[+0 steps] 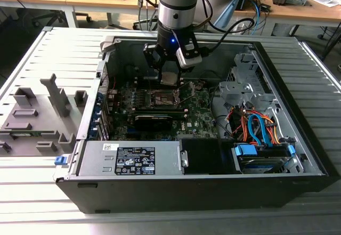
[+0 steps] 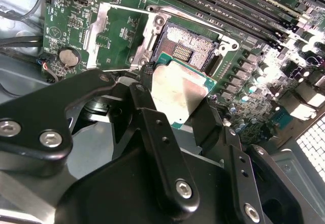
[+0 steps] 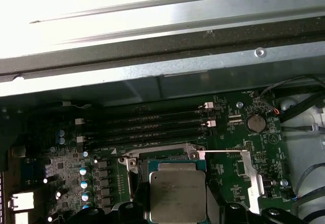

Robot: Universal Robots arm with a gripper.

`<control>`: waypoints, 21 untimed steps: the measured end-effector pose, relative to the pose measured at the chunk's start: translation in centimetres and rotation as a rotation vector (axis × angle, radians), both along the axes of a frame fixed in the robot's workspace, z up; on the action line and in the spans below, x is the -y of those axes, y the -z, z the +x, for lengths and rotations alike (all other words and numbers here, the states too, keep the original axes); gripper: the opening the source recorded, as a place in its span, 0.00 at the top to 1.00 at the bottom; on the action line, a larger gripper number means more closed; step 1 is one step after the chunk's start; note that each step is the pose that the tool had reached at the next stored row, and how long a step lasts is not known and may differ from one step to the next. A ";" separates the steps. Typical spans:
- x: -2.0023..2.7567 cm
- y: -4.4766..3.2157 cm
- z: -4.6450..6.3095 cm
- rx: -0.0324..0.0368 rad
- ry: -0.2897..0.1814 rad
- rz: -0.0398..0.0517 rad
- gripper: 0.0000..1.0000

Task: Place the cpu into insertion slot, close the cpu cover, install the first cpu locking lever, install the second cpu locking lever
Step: 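Place the cpu into insertion slot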

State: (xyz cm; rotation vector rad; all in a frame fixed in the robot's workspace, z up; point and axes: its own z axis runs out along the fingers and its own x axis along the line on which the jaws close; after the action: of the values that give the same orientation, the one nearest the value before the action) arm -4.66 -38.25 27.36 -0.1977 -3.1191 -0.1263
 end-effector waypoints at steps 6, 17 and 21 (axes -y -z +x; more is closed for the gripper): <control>0.00 0.01 0.0 0.0000 0.010 -0.0008 0.46; 0.00 0.04 0.0 0.0000 0.048 -0.0033 0.46; 0.00 0.04 0.0 0.0000 0.053 -0.0037 0.46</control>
State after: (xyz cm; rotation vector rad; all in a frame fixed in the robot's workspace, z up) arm -4.66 -38.25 27.32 -0.2808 -3.1153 -0.1211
